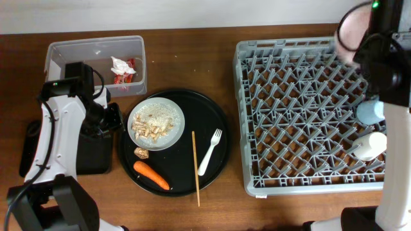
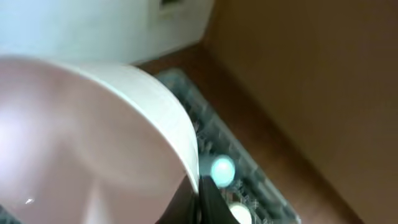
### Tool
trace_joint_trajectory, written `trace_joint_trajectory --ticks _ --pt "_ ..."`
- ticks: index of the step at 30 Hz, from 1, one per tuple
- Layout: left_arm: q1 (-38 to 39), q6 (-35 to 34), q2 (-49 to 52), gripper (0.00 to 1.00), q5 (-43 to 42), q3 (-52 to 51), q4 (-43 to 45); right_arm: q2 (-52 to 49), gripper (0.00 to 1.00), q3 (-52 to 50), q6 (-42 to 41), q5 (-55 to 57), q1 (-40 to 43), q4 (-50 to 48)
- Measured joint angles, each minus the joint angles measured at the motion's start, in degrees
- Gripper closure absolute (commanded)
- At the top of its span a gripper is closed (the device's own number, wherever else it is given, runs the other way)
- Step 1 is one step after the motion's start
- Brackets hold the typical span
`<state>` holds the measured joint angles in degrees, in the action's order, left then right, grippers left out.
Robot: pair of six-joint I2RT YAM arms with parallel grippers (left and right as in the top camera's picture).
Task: Sort waste into correct bins and load items into the dishwasher rack
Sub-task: 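Place the pink bowl upside down in the rack's back right with the right gripper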
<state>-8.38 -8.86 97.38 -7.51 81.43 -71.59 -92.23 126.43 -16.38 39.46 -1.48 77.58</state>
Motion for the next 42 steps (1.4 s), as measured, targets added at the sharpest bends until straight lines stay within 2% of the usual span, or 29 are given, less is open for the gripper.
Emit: trace_joint_trajectory --ticks 3,4,5,6,8,10,12,15,24,31,35,39,41,42 --pt "0.0 0.0 0.0 0.56 0.0 0.0 0.0 -0.6 0.96 -0.2 -0.8 5.9 0.3 -11.9" --pt "0.0 0.0 0.0 0.56 0.0 0.0 0.0 -2.3 0.96 -0.1 1.5 7.2 1.7 -17.0" --pt "0.0 0.0 0.0 0.56 0.0 0.0 -0.1 -5.0 0.97 -0.1 5.8 7.6 3.3 -17.7" --pt "0.0 0.0 0.0 0.56 0.0 0.0 0.0 -9.4 0.96 0.0 6.6 9.8 4.6 -12.9" --pt "0.0 -0.2 0.0 0.56 0.0 0.0 0.0 -15.9 0.96 -0.4 -1.3 19.3 5.1 -1.6" --pt "0.0 -0.2 0.0 0.56 0.0 0.0 0.0 -21.8 0.96 -5.7 -14.6 25.9 5.1 9.0" --pt "0.0 -0.2 0.0 0.56 0.0 0.0 -0.3 -26.0 0.96 -14.8 -25.0 31.4 5.1 9.5" --pt "0.0 -0.2 0.0 0.56 0.0 0.0 -1.4 -26.1 0.96 -24.6 -30.4 32.9 5.1 4.1" --pt "0.0 -0.2 0.0 0.56 0.0 0.0 -1.5 -25.0 0.96 -33.1 -33.5 28.4 1.8 4.1" --pt "0.0 -0.2 0.0 0.55 0.0 0.0 -1.5 -24.1 0.96 -33.1 -34.6 23.8 -2.0 8.5" --pt "0.0 -0.2 0.0 0.55 0.0 0.0 -1.5 -24.8 0.96 -34.1 -33.6 12.4 -5.9 8.5" --pt "0.0 -0.2 0.0 0.55 0.0 0.0 -1.5 -24.8 0.96 -34.1 -33.1 9.7 -6.8 9.3" --pt "0.0 -0.2 0.0 0.55 0.0 0.0 -1.5 -24.8 0.95 -34.1 -33.1 8.8 -6.8 10.1" --pt "0.0 -0.2 0.0 0.55 0.0 0.0 -1.5 -24.6 0.90 -34.1 -33.1 8.1 -6.8 10.1"
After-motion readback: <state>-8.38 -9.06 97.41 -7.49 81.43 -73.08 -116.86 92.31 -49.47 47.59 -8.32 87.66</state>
